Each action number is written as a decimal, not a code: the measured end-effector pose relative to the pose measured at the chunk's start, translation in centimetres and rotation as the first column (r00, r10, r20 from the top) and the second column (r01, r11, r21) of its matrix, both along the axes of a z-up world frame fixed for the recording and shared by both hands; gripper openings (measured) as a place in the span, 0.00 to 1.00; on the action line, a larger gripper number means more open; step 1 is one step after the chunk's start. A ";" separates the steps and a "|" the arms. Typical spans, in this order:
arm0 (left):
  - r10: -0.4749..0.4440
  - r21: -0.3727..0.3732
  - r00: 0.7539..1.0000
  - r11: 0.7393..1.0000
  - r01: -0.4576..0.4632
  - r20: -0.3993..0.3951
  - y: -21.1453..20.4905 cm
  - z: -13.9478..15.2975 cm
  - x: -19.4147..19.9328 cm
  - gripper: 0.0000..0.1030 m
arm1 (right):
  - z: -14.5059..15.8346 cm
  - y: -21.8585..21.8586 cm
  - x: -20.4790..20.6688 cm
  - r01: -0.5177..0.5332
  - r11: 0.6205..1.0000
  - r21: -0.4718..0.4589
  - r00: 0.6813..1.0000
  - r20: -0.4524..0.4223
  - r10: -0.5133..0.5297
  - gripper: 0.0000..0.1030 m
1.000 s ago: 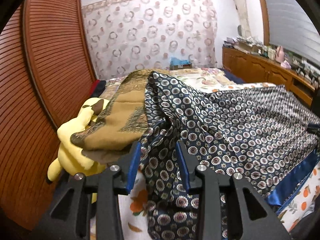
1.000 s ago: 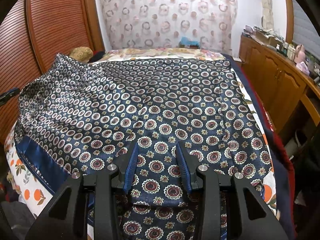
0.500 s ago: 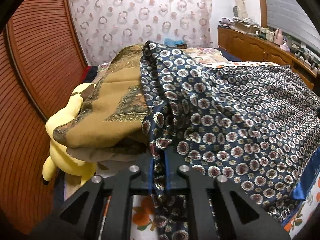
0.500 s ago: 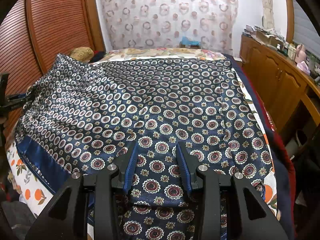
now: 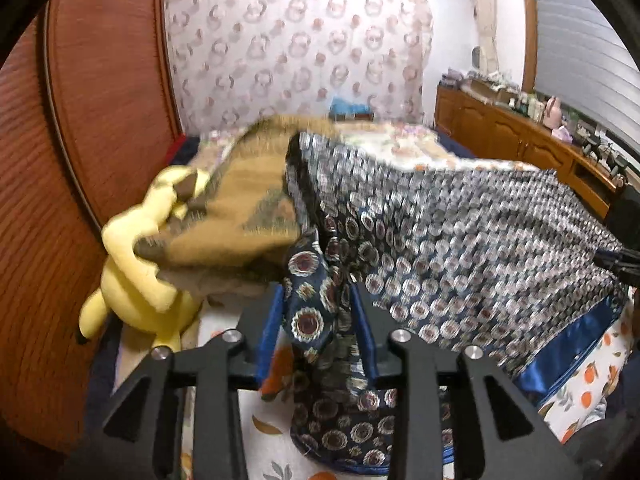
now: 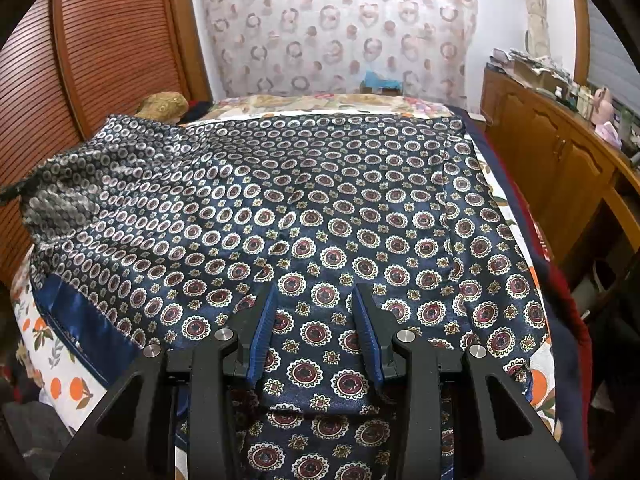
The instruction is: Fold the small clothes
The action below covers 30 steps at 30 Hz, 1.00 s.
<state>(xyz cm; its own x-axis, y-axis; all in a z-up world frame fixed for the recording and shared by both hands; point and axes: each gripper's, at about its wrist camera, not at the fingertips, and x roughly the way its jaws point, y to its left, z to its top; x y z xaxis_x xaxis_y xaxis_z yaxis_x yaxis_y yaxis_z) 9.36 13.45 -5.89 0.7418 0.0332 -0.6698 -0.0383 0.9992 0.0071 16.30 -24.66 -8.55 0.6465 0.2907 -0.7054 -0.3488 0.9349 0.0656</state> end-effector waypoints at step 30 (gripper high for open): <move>-0.103 -0.197 0.994 0.974 0.107 0.031 -1.7 -0.7 1.1 0.00 | 0.0 -0.2 0.0 -0.004 1.000 0.013 1.000 0.005 0.004 0.38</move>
